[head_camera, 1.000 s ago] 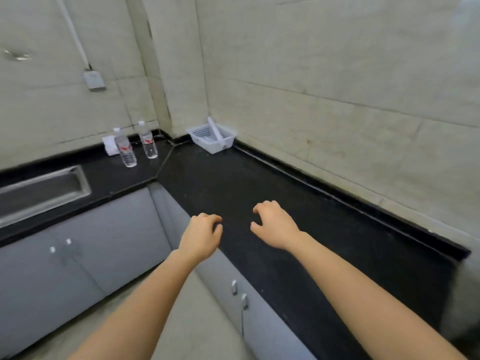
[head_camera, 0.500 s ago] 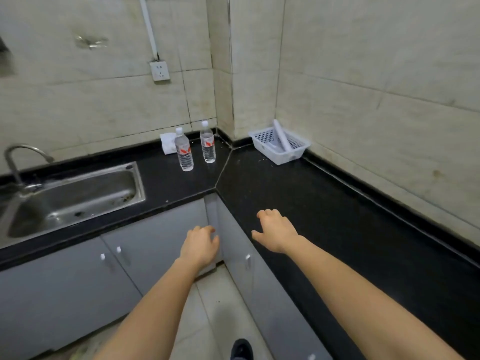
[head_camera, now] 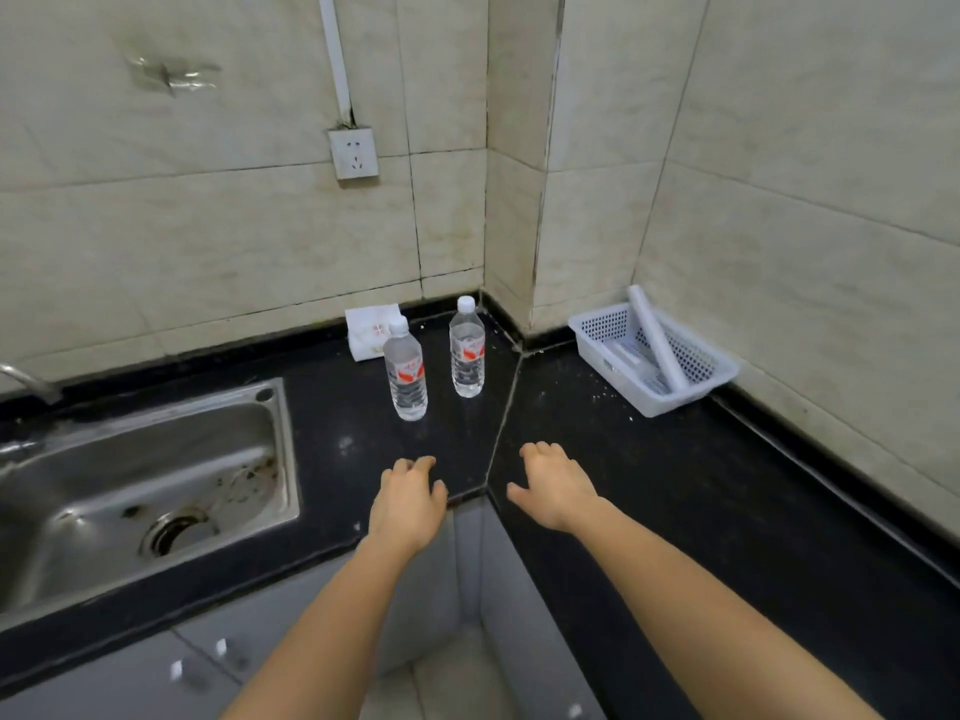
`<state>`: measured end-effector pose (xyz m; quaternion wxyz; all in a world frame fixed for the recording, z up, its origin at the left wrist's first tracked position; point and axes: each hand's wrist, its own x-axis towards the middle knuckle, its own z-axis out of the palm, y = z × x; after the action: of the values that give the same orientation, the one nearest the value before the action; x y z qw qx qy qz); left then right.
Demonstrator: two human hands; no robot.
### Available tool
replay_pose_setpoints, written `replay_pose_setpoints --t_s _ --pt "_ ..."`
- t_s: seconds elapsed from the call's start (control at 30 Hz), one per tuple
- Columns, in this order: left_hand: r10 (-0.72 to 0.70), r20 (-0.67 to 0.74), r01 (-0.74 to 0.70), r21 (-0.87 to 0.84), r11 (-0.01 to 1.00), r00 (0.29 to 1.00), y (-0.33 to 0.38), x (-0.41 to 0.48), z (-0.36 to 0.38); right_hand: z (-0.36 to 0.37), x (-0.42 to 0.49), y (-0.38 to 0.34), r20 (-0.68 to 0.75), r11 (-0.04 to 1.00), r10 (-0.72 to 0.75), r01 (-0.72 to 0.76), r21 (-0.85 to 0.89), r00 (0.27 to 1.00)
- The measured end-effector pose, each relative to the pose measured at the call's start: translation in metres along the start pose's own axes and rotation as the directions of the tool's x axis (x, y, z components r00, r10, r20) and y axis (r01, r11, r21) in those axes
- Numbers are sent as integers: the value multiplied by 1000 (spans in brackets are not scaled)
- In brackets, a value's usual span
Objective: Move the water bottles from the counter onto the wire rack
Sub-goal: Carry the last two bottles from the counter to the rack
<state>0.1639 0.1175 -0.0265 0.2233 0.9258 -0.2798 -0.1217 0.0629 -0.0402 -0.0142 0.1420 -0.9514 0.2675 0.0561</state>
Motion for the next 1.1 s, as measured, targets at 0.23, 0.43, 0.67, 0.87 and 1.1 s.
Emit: replay_pose_setpoints --t_s 0.23,0.43,0.67,0.87,1.1 --pt "36 -98 -44 -81 996 995 -34 133 -24 -7 129 -30 -15 996 71 -70 53 997" --pt "110 -180 -137 -145 980 978 -45 234 -53 -36 228 -51 -113 983 164 -153 97 980" --pt "339 -168 -339 30 940 925 -50 291 -56 -61 308 -54 -181 987 159 -150 59 971" --pt "390 -201 -391 40 920 898 -59 298 -53 -48 321 -56 -262 992 81 -102 -68 962" --pt "348 -119 -351 -1 937 930 -52 295 -66 -35 283 -59 -291 988 120 -86 125 949"
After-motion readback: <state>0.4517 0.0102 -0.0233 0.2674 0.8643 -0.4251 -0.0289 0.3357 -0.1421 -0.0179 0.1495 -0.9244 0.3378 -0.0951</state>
